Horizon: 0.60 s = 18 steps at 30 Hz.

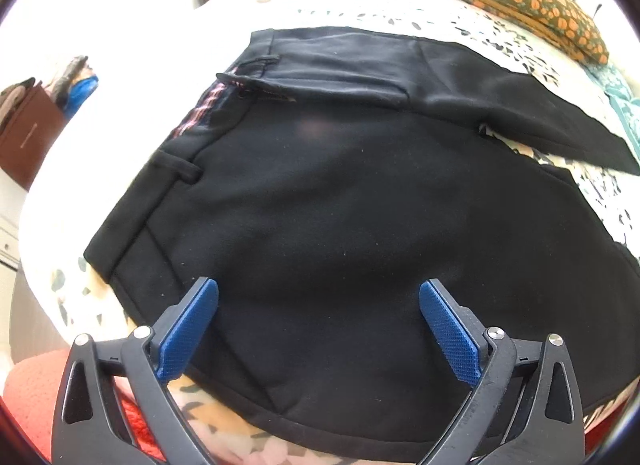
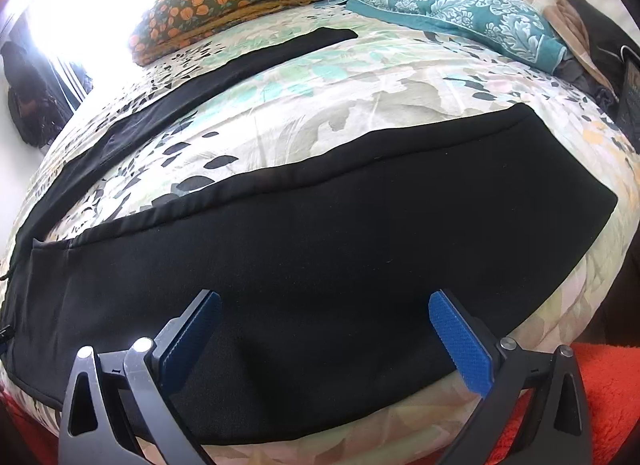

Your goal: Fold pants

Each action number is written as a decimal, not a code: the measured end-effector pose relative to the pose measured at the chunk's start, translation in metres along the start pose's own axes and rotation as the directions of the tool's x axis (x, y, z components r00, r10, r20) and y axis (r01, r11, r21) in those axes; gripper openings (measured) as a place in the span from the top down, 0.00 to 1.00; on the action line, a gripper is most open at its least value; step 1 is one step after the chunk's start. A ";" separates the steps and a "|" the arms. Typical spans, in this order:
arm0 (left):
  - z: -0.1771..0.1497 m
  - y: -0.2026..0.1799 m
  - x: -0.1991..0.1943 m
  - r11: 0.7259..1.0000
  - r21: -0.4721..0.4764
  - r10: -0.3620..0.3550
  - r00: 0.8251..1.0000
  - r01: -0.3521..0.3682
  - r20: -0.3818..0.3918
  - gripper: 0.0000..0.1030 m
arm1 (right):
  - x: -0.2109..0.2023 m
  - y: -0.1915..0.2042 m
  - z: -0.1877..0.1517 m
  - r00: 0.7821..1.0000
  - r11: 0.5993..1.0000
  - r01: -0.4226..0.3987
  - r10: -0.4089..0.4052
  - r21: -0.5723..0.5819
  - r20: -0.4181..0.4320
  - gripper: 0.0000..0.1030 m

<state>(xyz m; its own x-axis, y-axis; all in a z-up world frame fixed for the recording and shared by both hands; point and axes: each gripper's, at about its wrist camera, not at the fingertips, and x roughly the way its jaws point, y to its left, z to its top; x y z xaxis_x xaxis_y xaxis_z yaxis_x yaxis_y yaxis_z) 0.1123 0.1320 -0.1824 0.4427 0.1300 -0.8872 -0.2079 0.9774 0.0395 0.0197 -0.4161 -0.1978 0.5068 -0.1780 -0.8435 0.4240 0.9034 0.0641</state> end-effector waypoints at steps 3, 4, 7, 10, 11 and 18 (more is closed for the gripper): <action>0.013 -0.024 -0.013 0.994 0.047 -0.103 0.994 0.101 0.039 0.02 | -0.018 0.020 0.003 0.996 0.996 -0.051 0.056 -0.079 0.070 0.00; 0.022 -0.038 -0.016 0.990 0.079 -0.123 0.991 0.118 0.050 0.02 | -0.024 0.031 0.006 0.993 0.990 -0.065 0.077 -0.123 0.094 0.00; 0.059 -0.081 -0.017 0.974 0.157 -0.177 0.982 0.164 0.068 0.02 | -0.029 0.077 0.025 0.981 0.955 -0.148 0.175 -0.256 0.087 0.00; 0.110 -0.118 -0.006 0.966 0.186 -0.202 0.975 0.182 0.097 0.02 | -0.019 0.138 0.068 0.957 0.904 -0.262 0.289 -0.336 0.031 0.00; 0.128 -0.129 0.004 0.965 0.195 -0.199 0.975 0.177 0.098 0.02 | -0.013 0.161 0.086 0.949 0.887 -0.289 0.315 -0.362 0.016 0.00; 0.175 -0.130 0.112 0.986 0.168 0.024 0.999 -0.018 -0.036 0.01 | 0.092 0.311 0.183 0.923 0.806 -0.378 0.369 -0.456 -0.112 0.00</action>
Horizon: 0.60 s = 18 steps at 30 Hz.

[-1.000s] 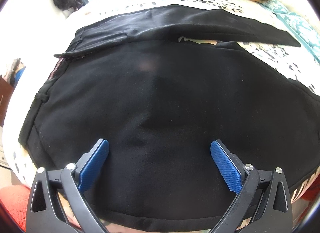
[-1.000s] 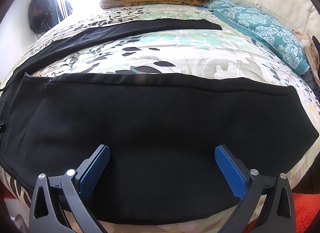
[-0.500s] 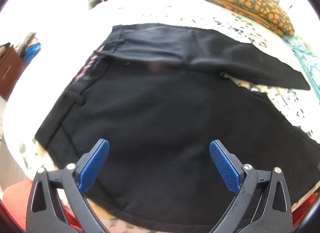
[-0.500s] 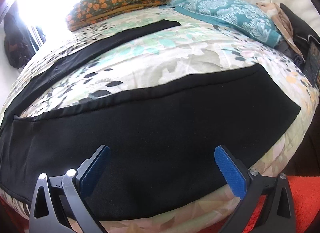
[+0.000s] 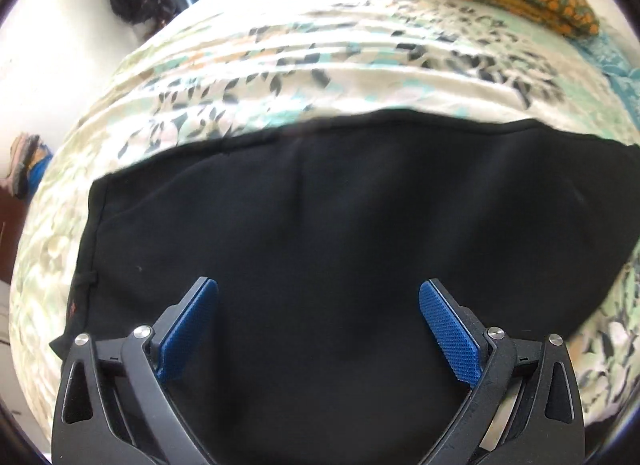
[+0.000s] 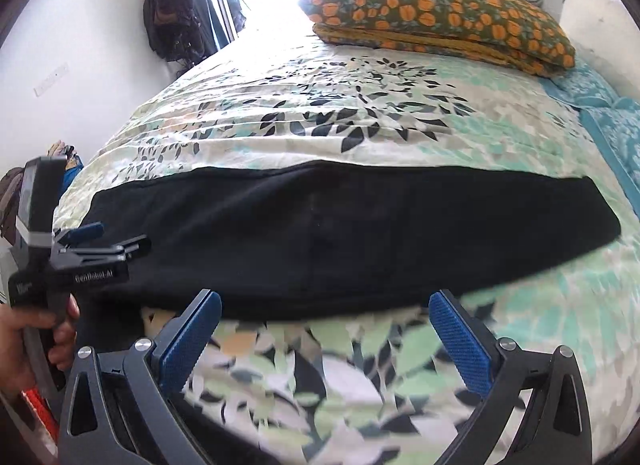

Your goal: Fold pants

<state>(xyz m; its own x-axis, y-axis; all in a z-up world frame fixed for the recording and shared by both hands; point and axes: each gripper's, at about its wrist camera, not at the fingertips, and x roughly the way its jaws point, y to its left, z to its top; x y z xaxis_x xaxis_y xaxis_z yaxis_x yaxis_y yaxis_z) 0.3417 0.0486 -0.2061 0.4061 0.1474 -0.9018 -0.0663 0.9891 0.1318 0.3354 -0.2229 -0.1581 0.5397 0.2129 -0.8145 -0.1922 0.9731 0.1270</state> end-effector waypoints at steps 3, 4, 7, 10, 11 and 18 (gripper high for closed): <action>-0.007 0.038 0.005 0.997 -0.072 -0.041 0.999 0.041 0.001 0.00 | 0.066 0.008 0.020 0.992 0.994 -0.056 0.045 -0.093 -0.114 0.00; -0.007 0.048 0.005 0.997 -0.070 -0.017 1.000 0.016 -0.013 0.00 | 0.085 0.006 0.018 0.985 0.989 -0.062 0.038 -0.137 -0.168 0.00; -0.001 0.076 0.005 0.995 -0.099 0.015 0.999 -0.020 -0.043 0.01 | 0.095 -0.044 0.015 0.984 0.982 -0.059 0.027 -0.177 -0.178 0.00; 0.010 0.093 0.006 0.991 -0.126 0.032 0.999 -0.036 -0.031 0.02 | 0.086 -0.145 0.014 0.982 0.998 0.042 -0.052 -0.057 -0.180 0.00; 0.016 0.094 0.007 0.990 -0.135 0.027 0.999 -0.030 -0.022 0.02 | 0.083 -0.184 0.013 0.978 0.996 0.090 -0.090 -0.010 -0.190 0.00; 0.050 0.083 0.043 0.980 -0.196 0.044 0.999 -0.039 0.025 0.00 | 0.050 -0.350 0.037 0.917 0.925 0.353 -0.311 0.144 -0.251 0.01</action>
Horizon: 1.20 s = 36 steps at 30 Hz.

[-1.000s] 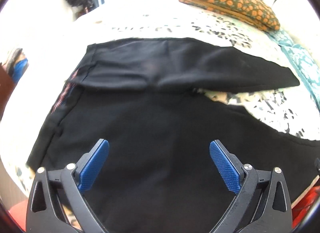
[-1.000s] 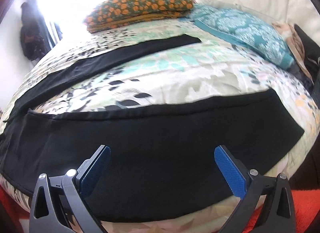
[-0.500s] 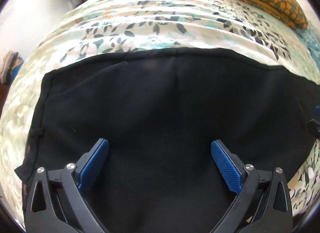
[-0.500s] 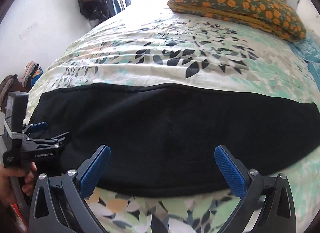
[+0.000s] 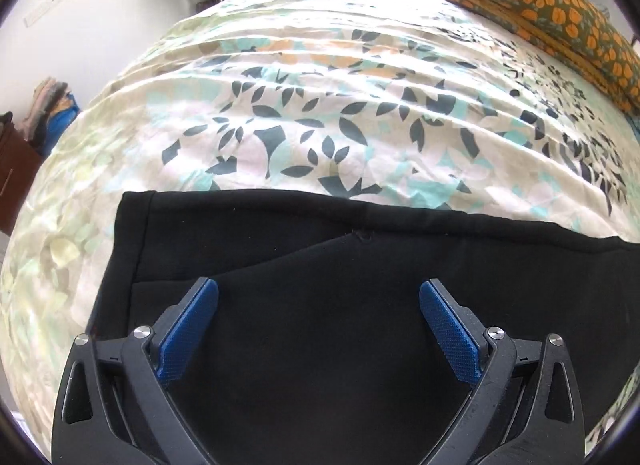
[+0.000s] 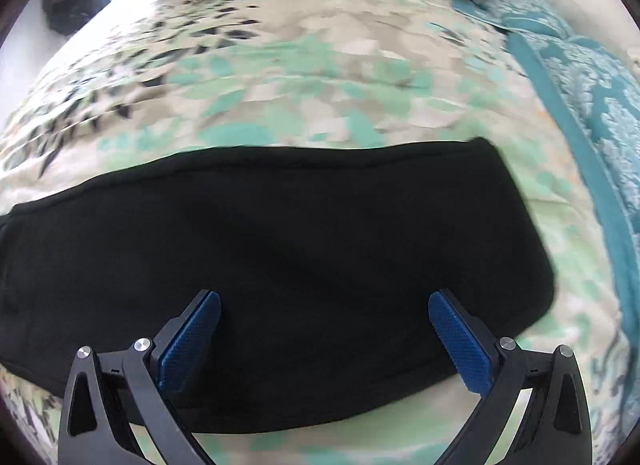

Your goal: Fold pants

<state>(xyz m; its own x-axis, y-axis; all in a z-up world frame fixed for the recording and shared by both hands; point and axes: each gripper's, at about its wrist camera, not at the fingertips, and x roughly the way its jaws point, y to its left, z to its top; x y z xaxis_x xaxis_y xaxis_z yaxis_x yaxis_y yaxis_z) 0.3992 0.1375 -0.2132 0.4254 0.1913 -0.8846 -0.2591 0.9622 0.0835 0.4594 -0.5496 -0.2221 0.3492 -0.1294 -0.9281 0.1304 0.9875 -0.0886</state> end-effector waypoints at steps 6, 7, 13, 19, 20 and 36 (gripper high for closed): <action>-0.011 -0.004 0.004 1.000 0.014 0.024 0.992 -0.026 0.122 0.00 | -0.006 -0.061 0.061 0.998 0.989 0.005 -0.015 0.147 0.066 0.01; -0.012 -0.004 0.004 0.999 0.014 0.027 0.991 -0.029 0.131 0.00 | 0.002 -0.061 0.069 0.999 0.989 0.014 -0.022 0.147 0.049 0.01; -0.018 -0.012 0.007 0.997 0.027 0.068 0.982 -0.074 0.179 0.01 | 0.042 -0.051 0.074 1.000 0.989 -0.030 0.031 0.146 -0.005 0.43; -0.016 -0.013 0.008 0.997 0.028 0.072 0.980 -0.078 0.184 0.01 | -0.042 -0.042 0.035 0.977 0.990 -0.125 0.113 0.057 0.183 0.87; -0.017 -0.013 0.008 0.997 0.028 0.071 0.981 -0.077 0.183 0.01 | -0.067 -0.040 0.015 0.966 0.988 -0.151 0.139 0.038 0.220 0.87; -0.085 0.038 -0.080 0.991 -0.047 -0.128 0.992 0.127 -0.016 0.02 | -0.286 -0.081 -0.443 0.916 0.751 -0.373 0.204 0.545 0.346 0.25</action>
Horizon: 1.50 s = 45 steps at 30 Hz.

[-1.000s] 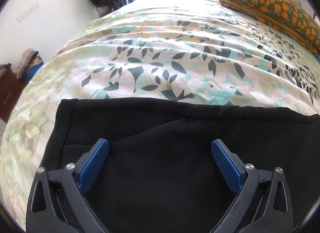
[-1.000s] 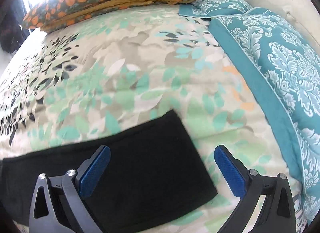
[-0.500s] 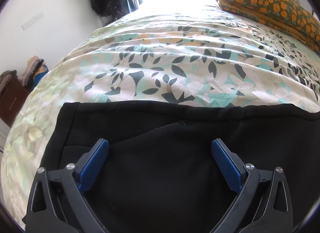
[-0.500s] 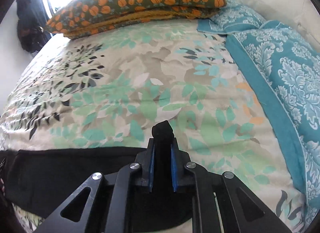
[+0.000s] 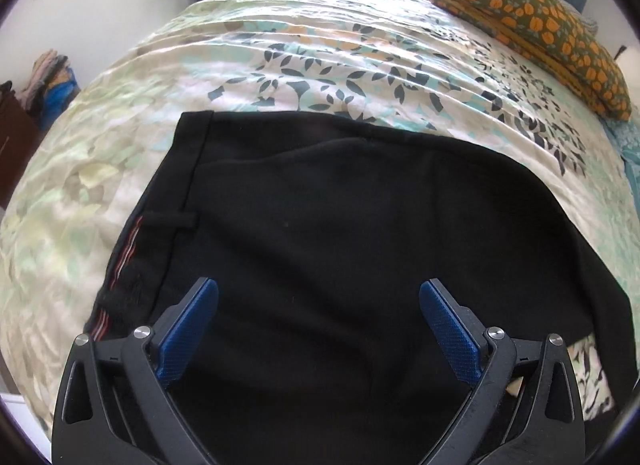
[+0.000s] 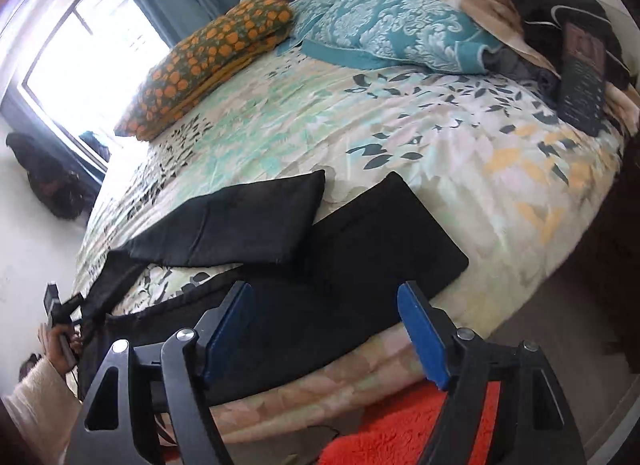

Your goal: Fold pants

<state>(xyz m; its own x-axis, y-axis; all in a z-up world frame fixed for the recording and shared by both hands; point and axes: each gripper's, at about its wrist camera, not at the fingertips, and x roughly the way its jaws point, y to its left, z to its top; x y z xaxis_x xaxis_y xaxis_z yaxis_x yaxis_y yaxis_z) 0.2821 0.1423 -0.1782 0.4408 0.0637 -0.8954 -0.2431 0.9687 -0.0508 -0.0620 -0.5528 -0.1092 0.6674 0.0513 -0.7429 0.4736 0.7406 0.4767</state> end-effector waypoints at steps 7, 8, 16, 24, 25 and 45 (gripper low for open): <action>-0.117 0.000 -0.068 0.987 -0.014 -0.161 0.985 0.161 -0.056 0.02 | 0.093 0.010 -0.002 0.937 0.898 -0.296 0.339 0.326 -0.086 0.25; -0.131 -0.003 -0.076 0.983 -0.015 -0.181 0.982 0.181 -0.059 0.02 | 0.110 0.014 0.001 0.933 0.893 -0.297 0.347 0.340 -0.097 0.25; -0.169 -0.020 -0.108 0.983 0.085 -0.157 0.986 0.161 -0.054 0.02 | 0.170 0.015 0.027 0.990 0.913 -0.126 0.144 0.388 -0.015 0.84; -0.129 -0.042 -0.103 0.983 0.071 -0.169 0.985 0.170 -0.012 0.02 | 0.094 0.073 0.025 0.964 0.972 -0.218 0.228 -0.085 0.140 0.94; -0.123 -0.051 -0.097 0.981 0.068 -0.182 0.983 0.182 -0.017 0.02 | 0.093 0.071 0.024 0.958 0.967 -0.241 0.252 -0.087 0.140 0.94; 0.054 -0.153 0.051 0.953 -0.222 -0.233 0.966 0.204 -0.110 0.02 | 0.097 0.022 0.026 0.837 0.835 -0.543 0.530 0.086 0.138 0.94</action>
<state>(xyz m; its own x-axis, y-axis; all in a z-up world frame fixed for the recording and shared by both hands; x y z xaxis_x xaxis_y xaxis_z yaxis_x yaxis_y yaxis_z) 0.3887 0.0101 -0.1926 0.3875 -0.1903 -0.9020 -0.3338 0.8831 -0.3297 0.0275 -0.5489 -0.1586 0.8889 0.3424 -0.3043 0.0827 0.5335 0.8417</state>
